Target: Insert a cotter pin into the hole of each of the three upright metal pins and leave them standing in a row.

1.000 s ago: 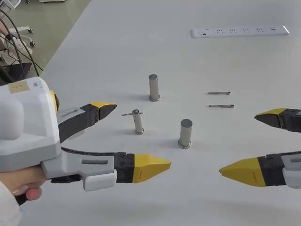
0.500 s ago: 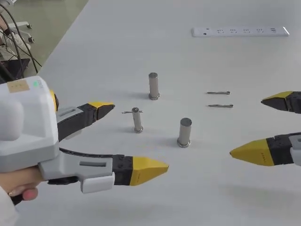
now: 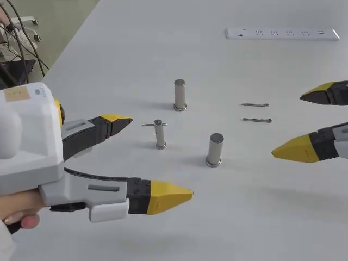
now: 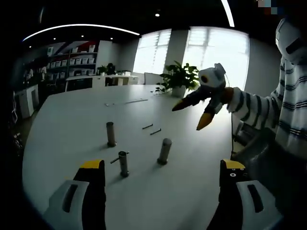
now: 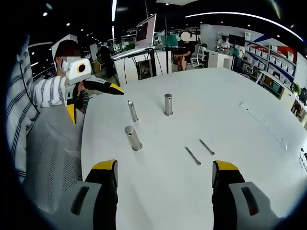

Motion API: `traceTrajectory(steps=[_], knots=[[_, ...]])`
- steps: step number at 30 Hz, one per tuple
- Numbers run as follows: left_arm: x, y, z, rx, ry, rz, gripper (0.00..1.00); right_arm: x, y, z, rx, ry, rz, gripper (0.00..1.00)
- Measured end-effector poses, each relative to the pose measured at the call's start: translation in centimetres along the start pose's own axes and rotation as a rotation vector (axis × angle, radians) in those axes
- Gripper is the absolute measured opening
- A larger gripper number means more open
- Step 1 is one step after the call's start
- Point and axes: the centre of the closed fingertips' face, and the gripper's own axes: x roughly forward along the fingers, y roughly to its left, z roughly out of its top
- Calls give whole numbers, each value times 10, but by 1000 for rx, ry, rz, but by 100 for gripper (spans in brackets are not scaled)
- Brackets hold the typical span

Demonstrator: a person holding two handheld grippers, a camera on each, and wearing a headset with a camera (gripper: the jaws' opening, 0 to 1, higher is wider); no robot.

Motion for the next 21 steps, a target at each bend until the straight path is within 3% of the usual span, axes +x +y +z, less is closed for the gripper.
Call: traceTrajectory(steps=[16, 21], knots=[[-2, 0, -1, -1, 9, 5, 99, 22, -14, -7, -101, 136, 134, 66], [-4, 1, 0, 2, 10, 11, 99, 24, -18, -10, -127, 177, 137, 61]])
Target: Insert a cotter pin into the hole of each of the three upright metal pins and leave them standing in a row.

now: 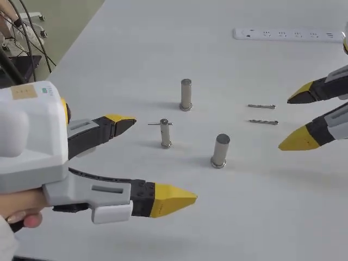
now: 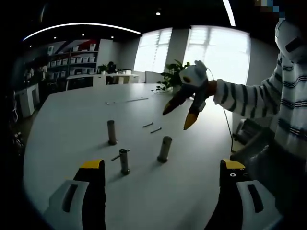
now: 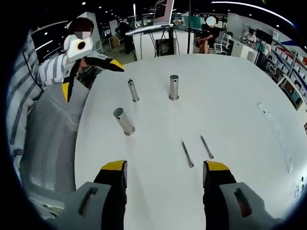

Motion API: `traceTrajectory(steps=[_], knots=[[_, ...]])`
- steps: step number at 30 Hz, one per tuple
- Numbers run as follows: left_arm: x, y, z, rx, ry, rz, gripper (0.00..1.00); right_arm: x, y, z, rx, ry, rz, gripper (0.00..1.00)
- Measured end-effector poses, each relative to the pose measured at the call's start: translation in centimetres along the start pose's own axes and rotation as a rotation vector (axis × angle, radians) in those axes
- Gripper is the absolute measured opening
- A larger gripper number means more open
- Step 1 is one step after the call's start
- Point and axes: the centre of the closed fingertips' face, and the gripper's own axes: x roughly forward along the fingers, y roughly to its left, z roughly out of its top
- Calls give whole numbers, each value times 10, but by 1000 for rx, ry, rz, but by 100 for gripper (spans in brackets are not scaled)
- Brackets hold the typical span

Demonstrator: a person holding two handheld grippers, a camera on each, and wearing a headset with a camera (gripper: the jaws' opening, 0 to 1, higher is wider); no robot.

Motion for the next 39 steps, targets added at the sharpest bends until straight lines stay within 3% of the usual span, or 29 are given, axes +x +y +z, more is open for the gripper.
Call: traceTrajectory(steps=[8, 20, 30, 39], knots=[[-5, 1, 0, 9, 5, 6, 99, 5, -4, -11, -59, 81, 13, 52], [-6, -4, -2, 1, 11, -3, 97, 17, -13, -12, -110, 140, 47, 35], [-9, 6, -2, -9, 2, 30, 97, 31, -26, -16, -144, 210, 65, 28], [-14, 12, -5, -19, 2, 48, 96, 38, -35, -17, -138, 235, 62, 22]])
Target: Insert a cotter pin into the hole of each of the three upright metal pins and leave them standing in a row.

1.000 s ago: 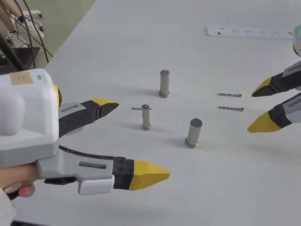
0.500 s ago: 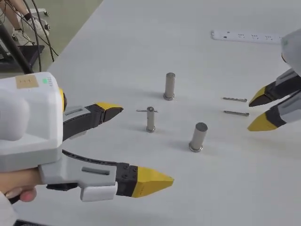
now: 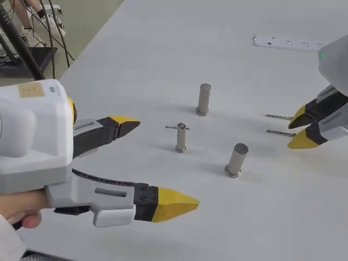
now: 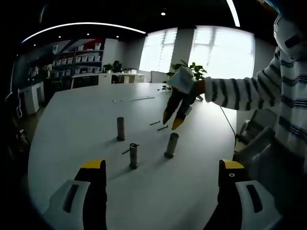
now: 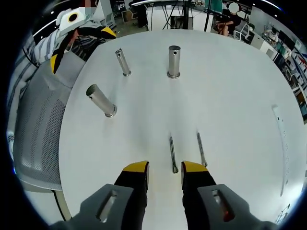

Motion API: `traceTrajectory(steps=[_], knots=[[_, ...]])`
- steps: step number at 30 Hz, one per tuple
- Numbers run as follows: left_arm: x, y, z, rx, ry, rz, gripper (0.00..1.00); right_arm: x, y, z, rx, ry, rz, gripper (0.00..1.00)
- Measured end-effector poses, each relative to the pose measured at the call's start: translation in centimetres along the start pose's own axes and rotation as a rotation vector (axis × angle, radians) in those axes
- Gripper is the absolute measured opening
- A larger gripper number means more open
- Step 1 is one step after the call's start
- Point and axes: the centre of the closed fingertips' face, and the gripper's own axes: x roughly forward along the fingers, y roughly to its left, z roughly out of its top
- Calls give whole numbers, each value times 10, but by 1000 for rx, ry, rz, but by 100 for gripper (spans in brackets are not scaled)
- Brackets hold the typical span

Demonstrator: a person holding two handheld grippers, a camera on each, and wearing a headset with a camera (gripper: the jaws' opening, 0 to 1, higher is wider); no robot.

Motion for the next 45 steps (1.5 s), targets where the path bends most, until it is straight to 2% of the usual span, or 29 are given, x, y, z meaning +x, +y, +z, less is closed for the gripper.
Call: traceTrajectory(steps=[22, 27, 32, 39, 45], knots=[[-4, -1, 3, 2, -15, 5, 95, 9, -14, -5, -15, 46, -14, 8], [-5, -1, 3, 9, -11, 6, 95, 10, -19, -5, -54, 66, -37, 4], [-5, -1, 3, 9, -12, 11, 95, 10, -16, -5, -68, 75, -48, 1], [-4, -1, 3, 15, -9, 12, 94, 12, -18, -2, -146, 89, -55, 0], [-4, 0, 5, 17, -14, 11, 94, 12, -19, -2, -97, 70, -43, 0]])
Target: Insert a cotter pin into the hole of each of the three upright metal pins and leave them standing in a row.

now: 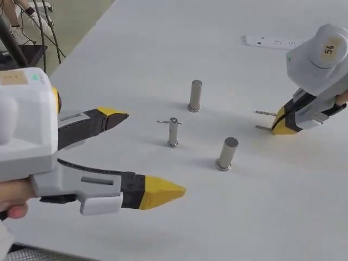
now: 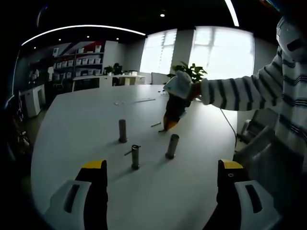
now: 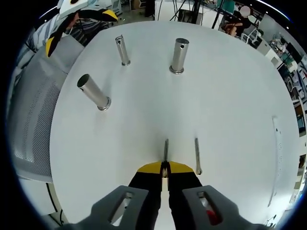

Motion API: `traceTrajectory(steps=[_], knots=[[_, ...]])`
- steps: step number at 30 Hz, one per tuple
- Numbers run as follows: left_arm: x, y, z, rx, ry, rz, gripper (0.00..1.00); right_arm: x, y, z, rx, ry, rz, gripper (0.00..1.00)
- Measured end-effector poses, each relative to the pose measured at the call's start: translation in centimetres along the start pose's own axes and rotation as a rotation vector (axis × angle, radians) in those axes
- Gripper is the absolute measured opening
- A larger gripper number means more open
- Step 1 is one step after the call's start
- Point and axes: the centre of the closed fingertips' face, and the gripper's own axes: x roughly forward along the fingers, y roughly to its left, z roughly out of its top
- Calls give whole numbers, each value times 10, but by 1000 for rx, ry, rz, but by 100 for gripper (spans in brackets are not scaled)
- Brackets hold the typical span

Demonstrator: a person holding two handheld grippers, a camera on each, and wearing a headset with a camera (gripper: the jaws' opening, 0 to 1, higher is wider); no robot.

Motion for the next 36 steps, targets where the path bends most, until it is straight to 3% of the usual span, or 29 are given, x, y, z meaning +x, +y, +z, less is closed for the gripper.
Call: traceTrajectory(steps=[5, 10, 17, 28, 31, 36], knots=[[-1, -2, 3, 4, -1, -8, 94, 0, 1, 1, -20, -1, -6, 0], [-5, -4, 8, -4, -4, -10, 94, 0, 4, 3, -37, 60, -9, 0], [-9, -6, 15, -10, -1, -18, 94, -1, 9, 4, -38, 104, -22, 0], [-7, -2, 16, -37, 21, -35, 94, -3, 9, 2, 35, 120, -25, 0], [-8, 2, 13, -27, 42, -38, 94, -2, 9, 3, 43, 129, -24, 0], [-9, 8, 15, -33, 32, -55, 94, -1, 5, 1, 83, 131, -17, 0]])
